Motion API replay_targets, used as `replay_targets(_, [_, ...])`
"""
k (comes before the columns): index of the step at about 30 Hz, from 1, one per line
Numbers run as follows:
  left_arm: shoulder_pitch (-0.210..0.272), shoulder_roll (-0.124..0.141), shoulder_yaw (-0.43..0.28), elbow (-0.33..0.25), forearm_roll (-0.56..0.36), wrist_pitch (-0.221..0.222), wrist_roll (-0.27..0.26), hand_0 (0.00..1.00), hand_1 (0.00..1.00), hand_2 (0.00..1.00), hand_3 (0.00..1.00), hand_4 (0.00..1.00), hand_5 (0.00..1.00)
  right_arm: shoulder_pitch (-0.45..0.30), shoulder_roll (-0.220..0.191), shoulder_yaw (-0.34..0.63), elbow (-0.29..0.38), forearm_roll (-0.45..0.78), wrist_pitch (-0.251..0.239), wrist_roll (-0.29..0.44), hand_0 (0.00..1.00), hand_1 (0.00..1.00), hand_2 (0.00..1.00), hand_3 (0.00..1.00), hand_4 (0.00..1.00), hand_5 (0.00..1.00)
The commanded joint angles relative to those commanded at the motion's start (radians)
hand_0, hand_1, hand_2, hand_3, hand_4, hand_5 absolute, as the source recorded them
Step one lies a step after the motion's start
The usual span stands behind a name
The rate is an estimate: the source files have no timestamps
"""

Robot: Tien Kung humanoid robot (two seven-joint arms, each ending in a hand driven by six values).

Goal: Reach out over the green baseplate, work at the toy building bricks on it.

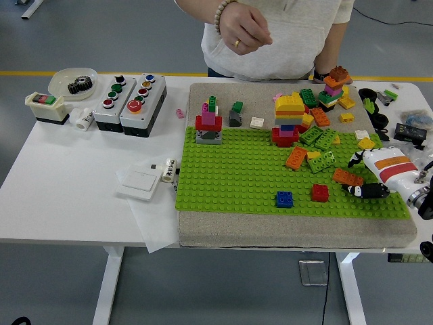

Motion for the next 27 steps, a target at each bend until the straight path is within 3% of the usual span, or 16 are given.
replay_targets(27, [-0.003, 0.001, 0.001, -0.001, 0.001, -0.007, -0.003, 0.69, 0.641, 0.715, 0.621, 0.678, 0.673, 0.009, 0.01, -0.026, -0.031, 0.012, 0.016, 0.007, 0.233, 0.396, 0.52, 0.529, 0.782, 0.465])
